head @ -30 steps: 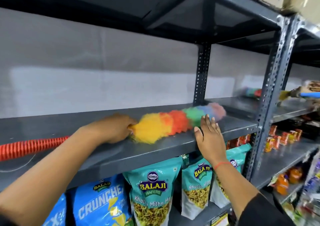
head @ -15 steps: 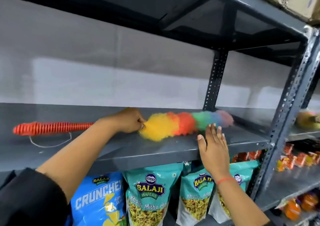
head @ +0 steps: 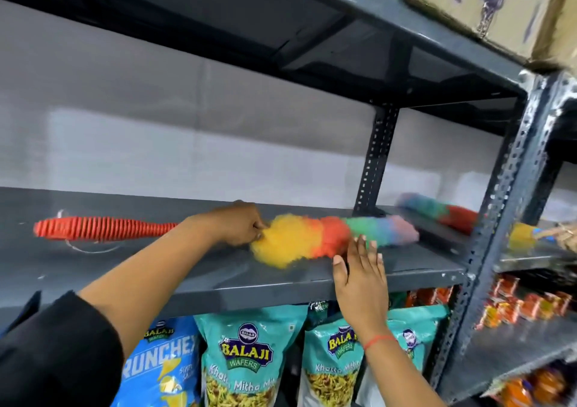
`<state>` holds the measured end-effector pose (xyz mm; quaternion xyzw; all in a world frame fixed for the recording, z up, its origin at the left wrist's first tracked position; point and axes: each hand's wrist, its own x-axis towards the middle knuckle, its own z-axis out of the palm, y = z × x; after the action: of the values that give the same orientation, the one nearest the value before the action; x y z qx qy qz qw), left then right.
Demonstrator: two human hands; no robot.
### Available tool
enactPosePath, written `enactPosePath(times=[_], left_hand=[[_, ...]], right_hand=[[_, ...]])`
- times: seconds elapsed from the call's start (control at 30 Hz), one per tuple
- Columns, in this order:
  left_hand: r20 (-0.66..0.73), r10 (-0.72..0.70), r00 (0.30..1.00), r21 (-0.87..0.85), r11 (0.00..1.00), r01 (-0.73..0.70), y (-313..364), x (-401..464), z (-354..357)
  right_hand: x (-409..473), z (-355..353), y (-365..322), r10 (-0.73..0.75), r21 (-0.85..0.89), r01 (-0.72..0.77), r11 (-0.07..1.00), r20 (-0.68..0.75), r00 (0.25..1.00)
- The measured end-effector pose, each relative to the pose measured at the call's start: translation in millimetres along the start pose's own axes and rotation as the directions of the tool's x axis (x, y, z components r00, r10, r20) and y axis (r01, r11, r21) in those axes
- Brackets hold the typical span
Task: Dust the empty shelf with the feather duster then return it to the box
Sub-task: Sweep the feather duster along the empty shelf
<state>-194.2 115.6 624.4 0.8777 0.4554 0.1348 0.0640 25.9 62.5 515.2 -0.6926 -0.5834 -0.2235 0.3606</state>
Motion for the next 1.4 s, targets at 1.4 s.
enactPosePath(times=[1.4], left_hand=[[-0.225, -0.179, 0.958, 0.109, 0.972, 0.207, -98, -142, -31]], right_hand=[[-41, 14, -141, -0.487, 0.080, 0.492, 0.867, -0.076, 0.870]])
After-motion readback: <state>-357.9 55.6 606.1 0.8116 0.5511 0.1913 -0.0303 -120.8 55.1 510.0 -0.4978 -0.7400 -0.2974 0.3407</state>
